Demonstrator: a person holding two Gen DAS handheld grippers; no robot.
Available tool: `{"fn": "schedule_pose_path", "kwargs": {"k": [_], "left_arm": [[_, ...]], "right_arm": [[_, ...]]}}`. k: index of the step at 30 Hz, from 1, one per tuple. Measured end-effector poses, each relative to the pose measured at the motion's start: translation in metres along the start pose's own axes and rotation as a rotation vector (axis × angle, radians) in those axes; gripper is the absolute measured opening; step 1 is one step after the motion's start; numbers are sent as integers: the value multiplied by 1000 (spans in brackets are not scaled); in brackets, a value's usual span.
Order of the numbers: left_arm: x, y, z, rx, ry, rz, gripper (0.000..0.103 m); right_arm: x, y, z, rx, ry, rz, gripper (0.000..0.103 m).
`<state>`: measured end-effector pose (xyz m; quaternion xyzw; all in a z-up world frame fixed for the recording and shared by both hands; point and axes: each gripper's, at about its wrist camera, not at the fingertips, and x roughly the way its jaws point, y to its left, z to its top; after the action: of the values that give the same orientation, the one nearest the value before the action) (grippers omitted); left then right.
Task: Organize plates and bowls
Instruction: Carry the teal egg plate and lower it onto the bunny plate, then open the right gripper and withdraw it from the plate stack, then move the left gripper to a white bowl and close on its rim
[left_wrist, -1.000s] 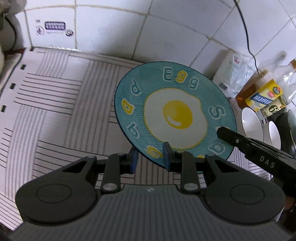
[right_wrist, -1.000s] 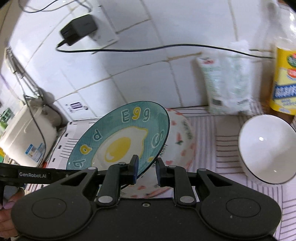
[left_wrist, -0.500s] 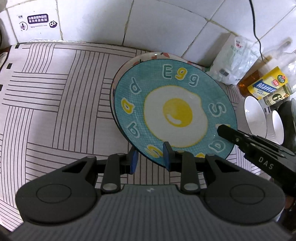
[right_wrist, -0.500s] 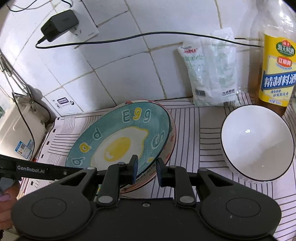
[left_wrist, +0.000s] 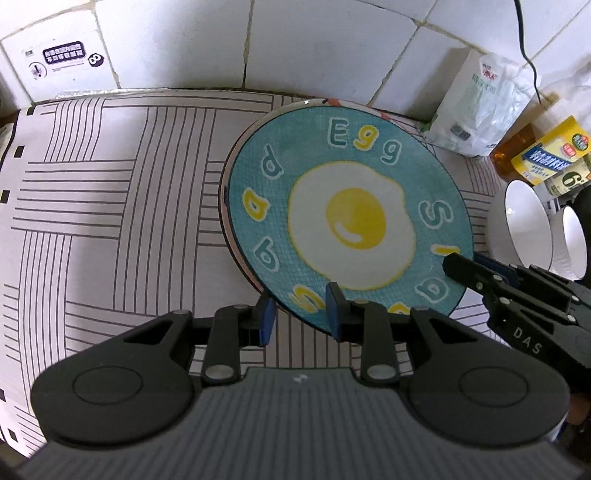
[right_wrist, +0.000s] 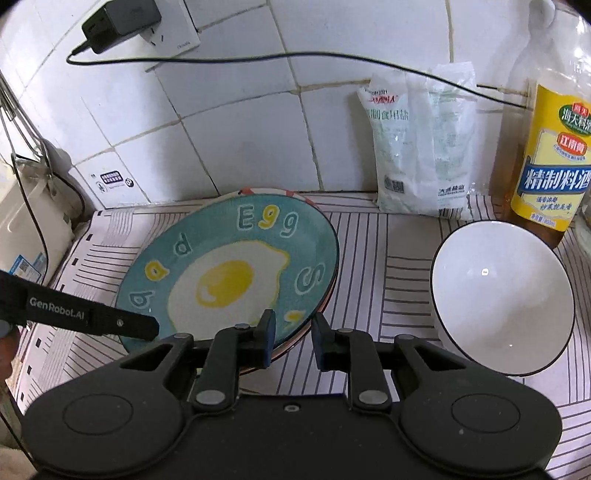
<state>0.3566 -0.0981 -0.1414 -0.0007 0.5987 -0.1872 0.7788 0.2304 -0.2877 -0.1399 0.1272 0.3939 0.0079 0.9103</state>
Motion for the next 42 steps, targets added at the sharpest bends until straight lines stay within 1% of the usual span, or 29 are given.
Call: {"fn": "schedule_pose_path", "kwargs": {"k": [3, 6, 9, 10, 12, 14, 18, 20, 25, 30, 33, 35, 36, 38, 40, 42], "left_arm": [[0, -3, 1, 10, 14, 12, 28], [3, -8, 1, 21, 43, 44, 30], [6, -10, -1, 23, 50, 75, 30], [6, -10, 0, 22, 52, 76, 30], [6, -10, 1, 21, 54, 83, 30], [7, -12, 0, 16, 55, 85, 30], [3, -18, -5, 19, 47, 96, 30], [-3, -22, -10, 28, 43, 91, 30], [-15, -36, -28, 37, 40, 94, 31], [-37, -54, -45, 35, 24, 111, 31], [-54, -69, -53, 24, 9, 100, 33], [-62, -80, -58, 32, 12, 106, 33], [-67, -87, -61, 35, 12, 127, 34], [-75, -101, -66, 53, -4, 152, 35], [-82, -116, -72, 80, -11, 149, 39], [-88, -131, -79, 96, -9, 134, 41]], "right_arm": [[3, 0, -2, 3, 7, -11, 25], [6, 2, -3, -4, 12, -25, 25], [8, 13, -4, -68, 12, -64, 25], [9, 18, -4, -98, 12, -83, 26], [12, 22, -2, -109, 19, -105, 26], [16, 21, 0, -107, 24, -107, 27], [17, 24, -2, -153, 13, -127, 28], [12, 22, -2, -131, 9, -114, 28], [-27, 17, -12, -126, -78, -62, 28], [-70, 5, -15, -116, -137, -54, 28], [-98, -1, -14, -123, -160, -53, 29], [-116, -4, -16, -138, -174, -51, 33], [-126, -6, -19, -145, -183, -51, 35], [-143, -12, -25, -150, -201, -41, 44], [-159, -18, -34, -148, -219, -32, 46], [-174, -23, -44, -152, -238, -46, 50]]}}
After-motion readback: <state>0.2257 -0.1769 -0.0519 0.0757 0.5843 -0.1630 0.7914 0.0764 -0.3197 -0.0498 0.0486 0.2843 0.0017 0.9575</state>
